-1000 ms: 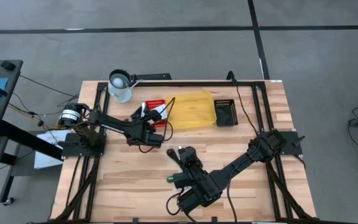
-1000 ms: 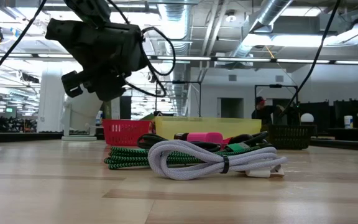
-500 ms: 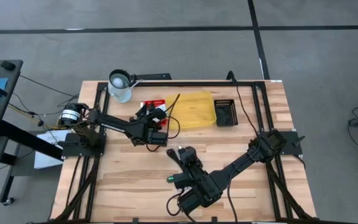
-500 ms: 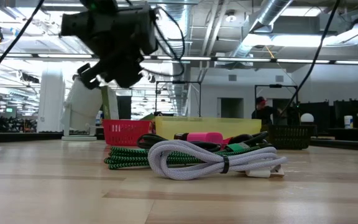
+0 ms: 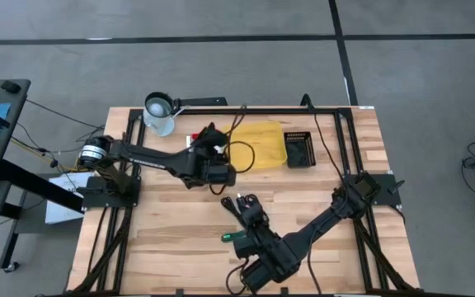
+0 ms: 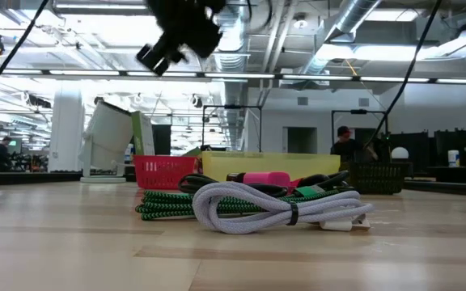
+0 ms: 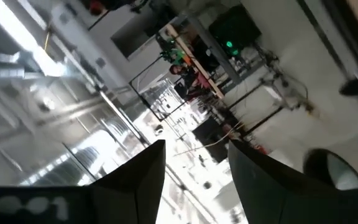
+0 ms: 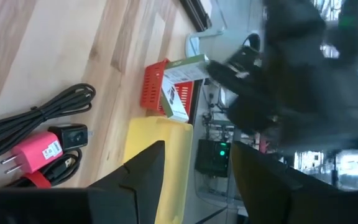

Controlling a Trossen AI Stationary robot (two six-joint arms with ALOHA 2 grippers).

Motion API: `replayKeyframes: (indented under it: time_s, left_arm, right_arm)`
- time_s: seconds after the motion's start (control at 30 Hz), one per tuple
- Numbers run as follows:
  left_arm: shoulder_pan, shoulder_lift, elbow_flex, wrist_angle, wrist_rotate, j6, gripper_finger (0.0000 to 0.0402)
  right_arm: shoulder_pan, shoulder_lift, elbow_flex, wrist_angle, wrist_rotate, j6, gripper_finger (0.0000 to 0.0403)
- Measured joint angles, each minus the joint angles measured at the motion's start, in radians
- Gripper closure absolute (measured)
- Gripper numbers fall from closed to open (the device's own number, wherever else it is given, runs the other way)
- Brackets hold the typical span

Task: Pick and place items into bin
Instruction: Put the right black charger cable into the yellow bin

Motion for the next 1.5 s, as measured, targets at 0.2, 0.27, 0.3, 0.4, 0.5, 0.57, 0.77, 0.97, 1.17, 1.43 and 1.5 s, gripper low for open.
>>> replayKeyframes:
  time_s: [0.2,0.27,0.3,0.4,0.5,0.57,0.77,0.97,1.17,1.43,1.5]
  left_arm:
    - [0.000,-0.057,0.189,-0.042,0.008,-0.170,0.0232]
    - [-0.001,-0.091,0.240,-0.067,0.033,-0.265,0.0232]
    - [-0.003,-0.111,0.260,-0.075,0.051,-0.322,0.0232]
    - [-0.016,-0.184,0.287,-0.102,0.124,-0.495,0.0232]
    - [-0.038,-0.267,0.288,-0.165,0.262,-0.684,0.0232]
    - [-0.048,-0.316,0.288,-0.221,0.395,-0.813,0.0232]
    - [-0.090,-0.441,0.247,-0.319,0.698,-1.079,0.0232]
    - [-0.219,-0.569,0.062,-0.236,0.602,-1.225,0.0232]
    - [-0.309,-0.658,-0.126,-0.071,0.577,-1.273,0.0232]
    - [-0.408,-0.705,-0.311,0.022,0.504,-1.305,0.0232]
    - [-0.434,-0.720,-0.353,0.026,0.455,-1.353,0.0232]
  right_arm:
    - [0.026,-0.006,-0.001,0.000,0.024,0.028,0.0235]
    - [0.031,-0.028,-0.001,0.000,0.022,0.061,0.0236]
    - [0.031,-0.048,-0.001,-0.001,0.017,0.082,0.0237]
    - [0.030,-0.129,-0.001,0.000,-0.039,0.151,0.0235]
    - [0.014,-0.220,-0.002,0.000,-0.128,0.209,0.0232]
    - [0.004,-0.277,-0.003,0.000,-0.178,0.230,0.0232]
    - [-0.037,-0.428,-0.004,0.000,-0.280,0.230,0.0237]
    - [-0.076,-0.591,-0.117,0.000,-0.288,0.211,0.0239]
    - [-0.111,-0.788,-0.402,0.022,-0.238,0.360,0.0241]
    - [-0.120,-1.007,-0.943,0.398,-0.213,0.409,0.0243]
    - [-0.107,-1.043,-1.060,0.523,-0.214,0.389,0.0243]
